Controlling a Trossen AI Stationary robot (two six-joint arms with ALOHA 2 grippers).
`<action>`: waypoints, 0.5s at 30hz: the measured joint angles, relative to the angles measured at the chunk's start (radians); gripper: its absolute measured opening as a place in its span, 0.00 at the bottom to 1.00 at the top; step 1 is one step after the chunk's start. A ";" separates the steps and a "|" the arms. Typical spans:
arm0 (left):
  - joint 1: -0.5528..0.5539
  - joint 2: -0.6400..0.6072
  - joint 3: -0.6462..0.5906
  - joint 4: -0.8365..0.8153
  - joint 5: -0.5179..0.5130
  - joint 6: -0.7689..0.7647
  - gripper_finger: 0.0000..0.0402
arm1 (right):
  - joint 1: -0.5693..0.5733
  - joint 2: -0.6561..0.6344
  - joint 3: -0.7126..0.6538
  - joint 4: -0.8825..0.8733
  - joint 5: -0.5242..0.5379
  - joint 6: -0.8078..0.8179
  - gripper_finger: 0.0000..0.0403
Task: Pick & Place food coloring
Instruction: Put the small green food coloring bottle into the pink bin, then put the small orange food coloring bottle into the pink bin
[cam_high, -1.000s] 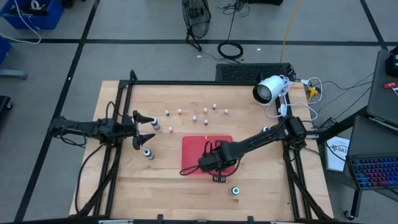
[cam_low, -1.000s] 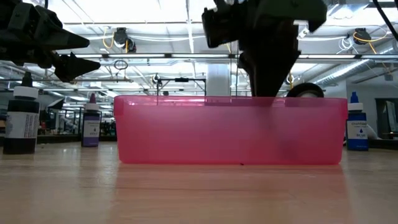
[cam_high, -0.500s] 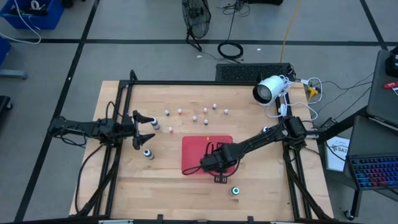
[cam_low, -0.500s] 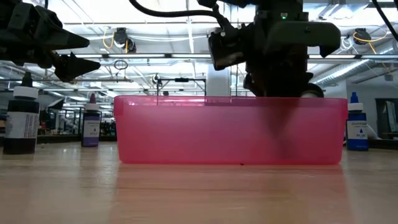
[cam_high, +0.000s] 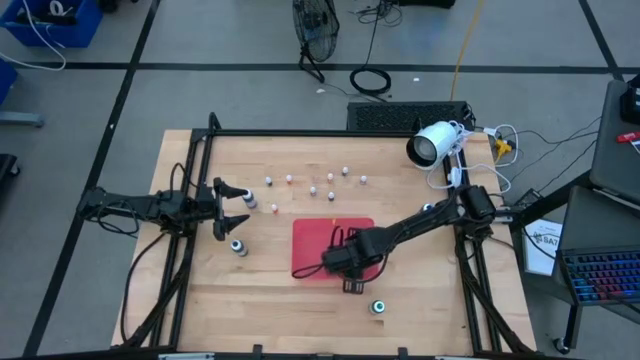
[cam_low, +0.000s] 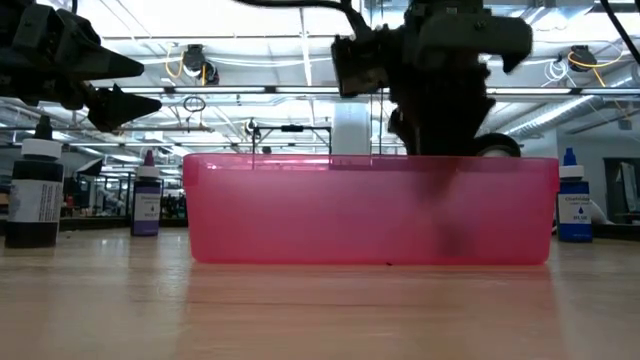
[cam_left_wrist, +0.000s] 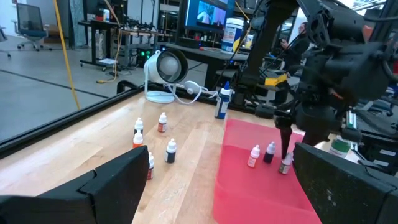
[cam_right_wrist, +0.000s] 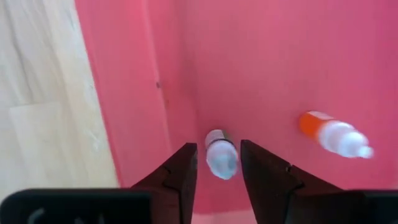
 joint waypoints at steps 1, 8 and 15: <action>0.000 0.000 0.000 0.000 0.000 0.000 0.98 | -0.006 -0.016 0.000 -0.004 0.001 -0.005 0.28; 0.000 0.000 0.000 0.001 0.000 0.000 0.98 | -0.090 -0.180 0.002 -0.028 0.111 -0.084 0.29; 0.000 0.000 0.000 0.001 0.000 0.000 0.98 | -0.298 -0.329 0.003 -0.075 0.240 -0.169 0.31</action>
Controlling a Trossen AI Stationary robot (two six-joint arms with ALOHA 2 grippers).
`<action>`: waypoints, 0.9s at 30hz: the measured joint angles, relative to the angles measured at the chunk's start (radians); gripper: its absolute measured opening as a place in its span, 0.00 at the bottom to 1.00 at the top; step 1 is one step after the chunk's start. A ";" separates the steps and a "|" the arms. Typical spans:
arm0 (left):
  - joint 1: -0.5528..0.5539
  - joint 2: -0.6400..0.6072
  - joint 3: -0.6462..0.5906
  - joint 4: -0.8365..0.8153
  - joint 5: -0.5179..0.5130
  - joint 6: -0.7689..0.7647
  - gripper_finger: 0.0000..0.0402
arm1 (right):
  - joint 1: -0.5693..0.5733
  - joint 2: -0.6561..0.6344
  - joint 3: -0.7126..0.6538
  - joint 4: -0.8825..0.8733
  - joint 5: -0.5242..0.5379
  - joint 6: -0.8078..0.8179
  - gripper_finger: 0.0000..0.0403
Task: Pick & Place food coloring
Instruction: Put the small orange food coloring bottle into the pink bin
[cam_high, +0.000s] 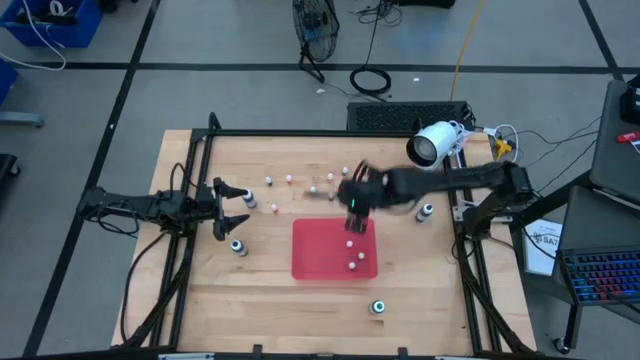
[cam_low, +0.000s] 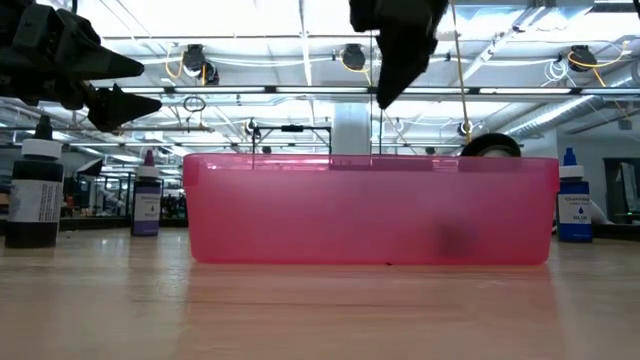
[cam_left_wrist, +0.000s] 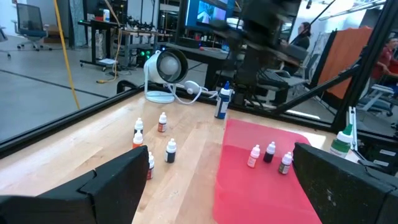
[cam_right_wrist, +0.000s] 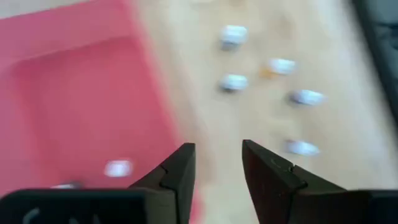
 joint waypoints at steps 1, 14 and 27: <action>0.000 0.000 0.000 0.000 0.000 0.000 0.98 | -0.039 -0.009 0.000 -0.015 0.000 -0.015 0.33; 0.000 0.000 0.000 0.000 0.000 0.000 0.98 | -0.385 0.177 0.000 0.006 -0.036 -0.184 0.59; 0.000 0.000 0.000 0.000 0.000 0.000 0.98 | -0.414 0.343 -0.001 -0.005 -0.085 -0.189 0.58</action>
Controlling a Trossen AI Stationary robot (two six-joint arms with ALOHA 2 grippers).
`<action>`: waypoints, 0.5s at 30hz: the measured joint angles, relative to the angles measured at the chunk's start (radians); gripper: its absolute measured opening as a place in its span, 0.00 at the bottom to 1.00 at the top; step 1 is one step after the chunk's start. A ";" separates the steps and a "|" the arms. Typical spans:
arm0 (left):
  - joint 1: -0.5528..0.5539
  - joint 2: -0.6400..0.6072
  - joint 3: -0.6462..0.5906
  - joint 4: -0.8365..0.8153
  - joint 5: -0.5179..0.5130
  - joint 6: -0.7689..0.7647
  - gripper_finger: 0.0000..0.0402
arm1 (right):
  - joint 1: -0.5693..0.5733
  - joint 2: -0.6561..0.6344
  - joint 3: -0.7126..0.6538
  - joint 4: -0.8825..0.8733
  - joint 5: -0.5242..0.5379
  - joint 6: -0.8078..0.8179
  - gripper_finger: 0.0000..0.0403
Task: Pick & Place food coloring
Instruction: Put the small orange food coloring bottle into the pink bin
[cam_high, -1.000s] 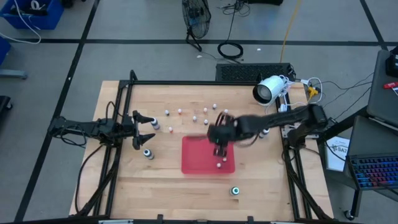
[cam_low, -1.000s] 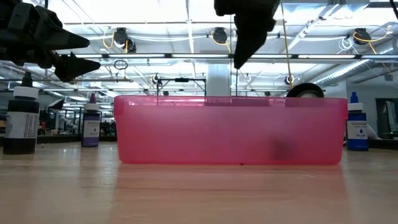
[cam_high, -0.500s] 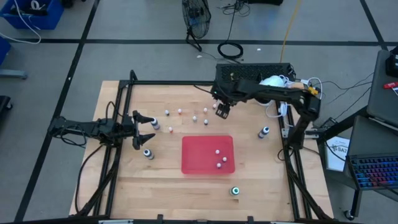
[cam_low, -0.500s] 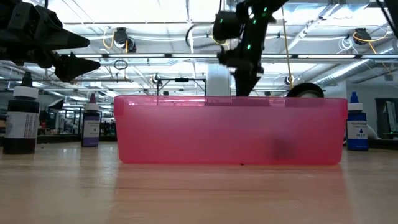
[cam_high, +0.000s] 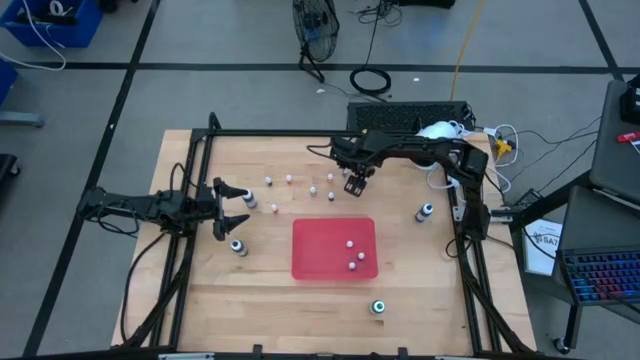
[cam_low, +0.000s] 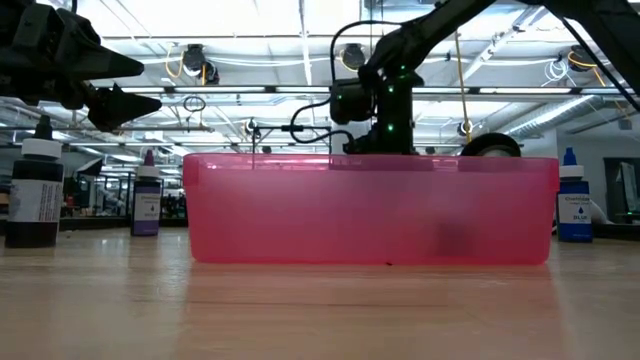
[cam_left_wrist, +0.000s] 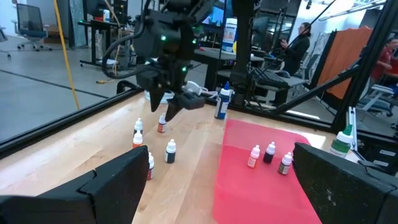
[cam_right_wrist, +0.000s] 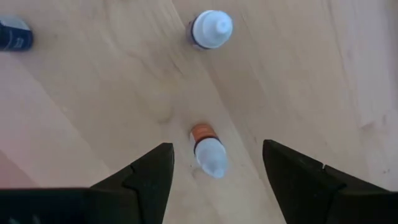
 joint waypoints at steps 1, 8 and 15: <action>0.000 0.000 0.000 0.000 0.000 0.000 0.98 | 0.000 0.003 0.000 0.002 0.000 -0.002 0.58; 0.000 0.000 0.000 0.000 0.000 0.000 0.98 | -0.010 0.005 0.000 -0.003 -0.002 0.009 0.56; 0.000 0.000 0.000 0.000 0.000 0.000 0.98 | -0.021 0.005 0.000 -0.003 -0.050 0.025 0.56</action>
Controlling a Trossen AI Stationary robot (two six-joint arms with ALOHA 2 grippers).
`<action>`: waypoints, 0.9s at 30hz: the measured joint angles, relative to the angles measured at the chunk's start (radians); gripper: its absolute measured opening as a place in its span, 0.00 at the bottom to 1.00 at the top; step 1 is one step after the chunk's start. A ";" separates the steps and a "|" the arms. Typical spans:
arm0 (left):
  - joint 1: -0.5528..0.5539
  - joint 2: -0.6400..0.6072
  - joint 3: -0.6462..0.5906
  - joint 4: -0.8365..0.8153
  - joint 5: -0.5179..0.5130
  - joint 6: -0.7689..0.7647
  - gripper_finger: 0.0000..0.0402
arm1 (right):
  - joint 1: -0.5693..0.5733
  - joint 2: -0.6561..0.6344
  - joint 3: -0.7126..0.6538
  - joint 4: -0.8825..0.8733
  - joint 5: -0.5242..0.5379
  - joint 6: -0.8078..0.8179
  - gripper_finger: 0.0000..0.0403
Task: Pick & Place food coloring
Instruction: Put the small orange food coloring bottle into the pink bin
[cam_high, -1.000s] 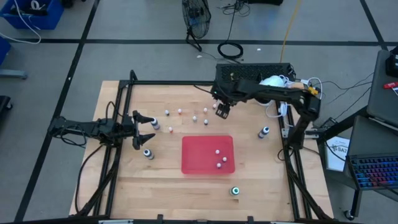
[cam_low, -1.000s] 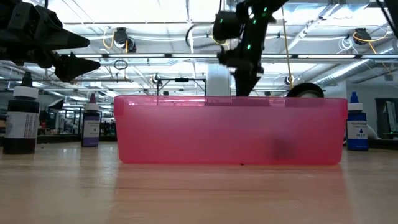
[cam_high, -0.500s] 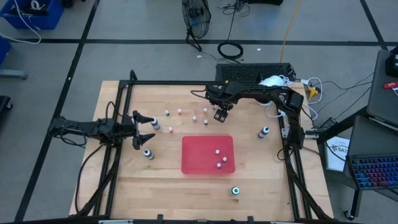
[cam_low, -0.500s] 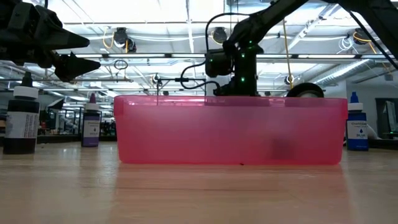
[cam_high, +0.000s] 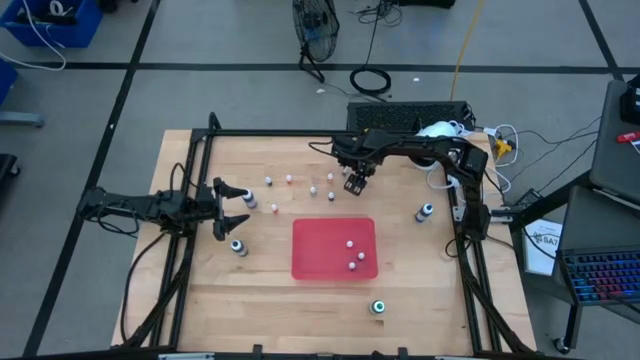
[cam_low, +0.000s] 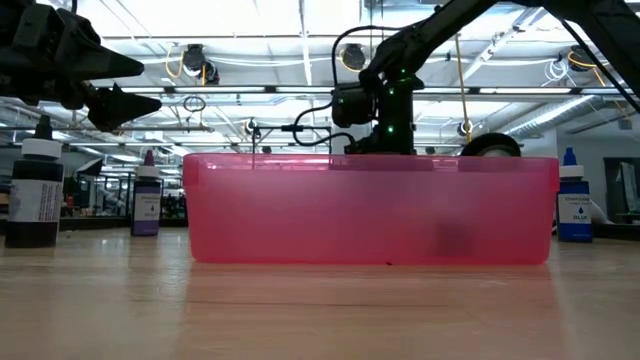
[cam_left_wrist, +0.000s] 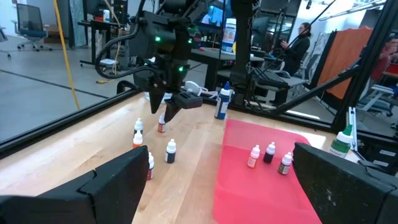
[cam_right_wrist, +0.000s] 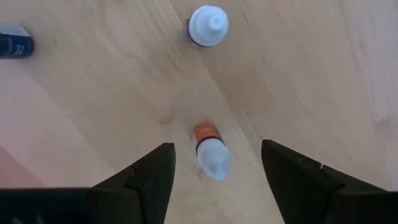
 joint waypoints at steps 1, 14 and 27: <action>0.000 0.000 0.000 0.000 0.000 0.000 0.98 | 0.000 0.000 0.000 0.001 0.000 -0.001 0.56; 0.000 0.000 0.000 0.000 0.000 0.000 0.98 | -0.006 0.000 -0.058 0.003 -0.029 0.017 0.56; 0.000 0.000 0.000 0.000 0.000 0.000 0.98 | -0.007 -0.004 -0.090 0.083 -0.028 -0.001 0.56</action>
